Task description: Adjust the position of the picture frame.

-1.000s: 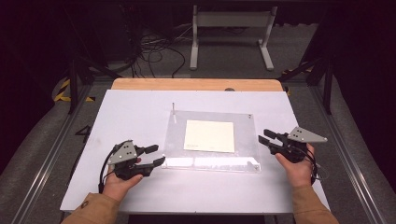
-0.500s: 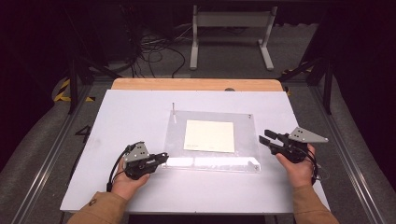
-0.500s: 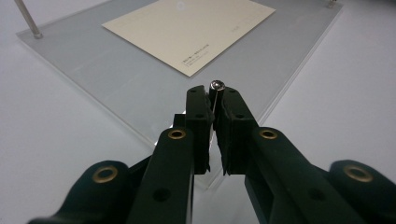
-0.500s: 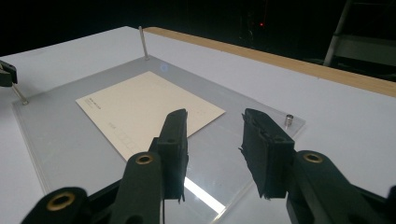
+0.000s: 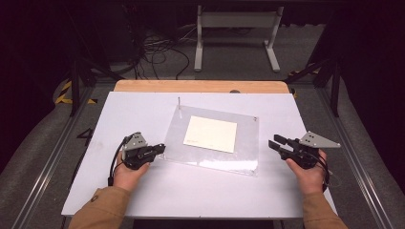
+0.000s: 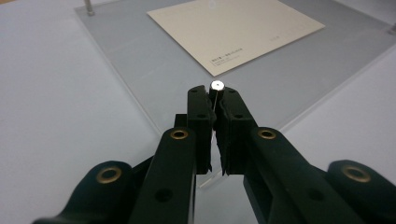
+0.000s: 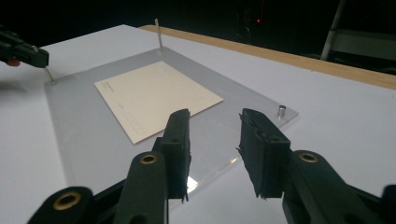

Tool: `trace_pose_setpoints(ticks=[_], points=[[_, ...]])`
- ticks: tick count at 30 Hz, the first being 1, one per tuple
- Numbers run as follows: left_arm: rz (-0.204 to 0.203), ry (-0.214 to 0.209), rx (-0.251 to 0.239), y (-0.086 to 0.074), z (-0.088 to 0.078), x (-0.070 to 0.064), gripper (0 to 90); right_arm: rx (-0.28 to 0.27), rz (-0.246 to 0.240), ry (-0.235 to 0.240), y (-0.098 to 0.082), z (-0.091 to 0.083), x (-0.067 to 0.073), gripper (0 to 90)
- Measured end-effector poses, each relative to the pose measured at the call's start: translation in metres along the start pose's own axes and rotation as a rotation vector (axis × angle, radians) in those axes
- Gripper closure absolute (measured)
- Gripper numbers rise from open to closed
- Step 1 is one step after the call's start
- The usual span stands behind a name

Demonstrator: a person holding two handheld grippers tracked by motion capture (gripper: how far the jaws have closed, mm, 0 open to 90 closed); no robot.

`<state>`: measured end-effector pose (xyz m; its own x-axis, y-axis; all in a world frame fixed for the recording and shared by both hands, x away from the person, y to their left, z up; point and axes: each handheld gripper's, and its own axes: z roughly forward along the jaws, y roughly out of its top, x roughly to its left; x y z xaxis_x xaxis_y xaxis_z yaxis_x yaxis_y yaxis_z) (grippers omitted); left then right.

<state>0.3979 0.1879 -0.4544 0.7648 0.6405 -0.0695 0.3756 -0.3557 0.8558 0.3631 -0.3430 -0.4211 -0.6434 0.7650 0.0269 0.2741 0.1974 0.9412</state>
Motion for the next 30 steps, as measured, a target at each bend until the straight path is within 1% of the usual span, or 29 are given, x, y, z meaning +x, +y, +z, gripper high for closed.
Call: trace_pose_setpoints(ticks=[1, 2, 3, 4, 5, 6, 7, 9, 10, 11, 12, 13, 14, 15, 16, 17, 18, 19, 20, 22, 23, 25, 28, 29, 30], points=[[-0.008, 0.012, -0.002, 0.001, 0.001, 0.003, 84.2, 0.003, 0.0, 0.001, 0.0, 0.0, 0.0, 63.9], [-0.031, 0.026, -0.002, 0.002, 0.003, 0.007, 84.2, 0.01, 0.004, -0.001, -0.001, -0.001, 0.0, 64.6], [-0.031, 0.026, -0.002, 0.002, 0.003, 0.007, 84.3, 0.01, 0.004, -0.001, -0.001, -0.001, 0.0, 64.6], [-0.029, 0.041, -0.001, 0.004, 0.004, 0.01, 84.3, 0.018, 0.006, 0.004, -0.001, -0.001, 0.0, 66.7], [-0.036, 0.056, -0.002, 0.005, 0.006, 0.013, 84.3, 0.025, 0.009, 0.009, -0.001, -0.001, 0.001, 68.5], [-0.047, 0.079, -0.007, 0.007, 0.008, 0.017, 84.3, 0.034, 0.005, 0.016, -0.001, 0.0, 0.001, 70.4], [-0.065, 0.089, -0.017, 0.007, 0.01, 0.02, 84.3, 0.052, 0.008, 0.017, -0.001, 0.001, 0.002, 72.7], [-0.095, 0.095, -0.036, 0.007, 0.013, 0.025, 83.7, 0.083, 0.004, 0.014, -0.001, 0.005, 0.003, 76.8], [-0.095, 0.094, -0.036, 0.007, 0.013, 0.025, 83.3, 0.099, 0.01, 0.015, 0.0, 0.008, 0.004, 79.0], [-0.108, 0.087, -0.04, 0.006, 0.013, 0.024, 82.9, 0.11, 0.011, 0.019, 0.001, 0.011, 0.004, 81.5], [-0.108, 0.087, -0.04, 0.006, 0.013, 0.024, 81.7, 0.11, 0.011, 0.019, 0.001, 0.011, 0.004, 81.5], [-0.117, 0.079, -0.046, 0.006, 0.012, 0.024, 81.7, 0.135, 0.005, 0.021, 0.004, 0.016, 0.003, 84.2], [-0.121, 0.078, -0.06, 0.006, 0.009, 0.025, 74.8, 0.153, -0.003, 0.023, 0.008, 0.021, 0.003, 86.4], [-0.121, 0.079, -0.063, 0.006, 0.007, 0.025, 67.9, 0.18, -0.024, 0.024, 0.013, 0.028, 0.002, 89.0], [-0.124, 0.082, -0.078, 0.006, 0.0, 0.023, 61.7, 0.211, -0.048, 0.028, 0.021, 0.039, -0.001, 89.8], [-0.124, 0.082, -0.078, 0.006, 0.0, 0.023, 60.1, 0.211, -0.048, 0.028, 0.021, 0.039, -0.001, 89.8], [-0.124, 0.085, -0.081, 0.005, -0.004, 0.021, 60.1, 0.222, -0.055, 0.029, 0.025, 0.045, -0.004, 89.9], [-0.115, 0.092, -0.082, 0.003, -0.009, 0.019, 59.2, 0.236, -0.061, 0.027, 0.03, 0.052, -0.006, 90.0], [-0.117, 0.1, -0.087, 0.002, -0.013, 0.017, 56.5, 0.26, -0.071, 0.021, 0.039, 0.067, -0.012, 90.0], [-0.111, 0.11, -0.095, -0.002, -0.023, 0.016, 56.1, 0.277, -0.075, 0.012, 0.044, 0.076, -0.017, 90.0], [-0.122, 0.107, -0.102, -0.003, -0.026, 0.016, 55.6, 0.288, -0.075, 0.008, 0.047, 0.082, -0.02, 90.0], [-0.128, 0.109, -0.113, -0.006, -0.033, 0.014, 54.5, 0.3, -0.069, 0.005, 0.051, 0.091, -0.027, 90.0], [-0.116, 0.116, -0.117, -0.011, -0.042, 0.011, 53.7, 0.319, -0.057, -0.006, 0.056, 0.105, -0.038, 90.0], [-0.116, 0.116, -0.117, -0.011, -0.042, 0.011, 53.6, 0.319, -0.057, -0.006, 0.056, 0.105, -0.038, 90.0], [-0.121, 0.115, -0.114, -0.013, -0.046, 0.008, 53.6, 0.324, -0.054, -0.013, 0.057, 0.108, -0.041, 90.0]])
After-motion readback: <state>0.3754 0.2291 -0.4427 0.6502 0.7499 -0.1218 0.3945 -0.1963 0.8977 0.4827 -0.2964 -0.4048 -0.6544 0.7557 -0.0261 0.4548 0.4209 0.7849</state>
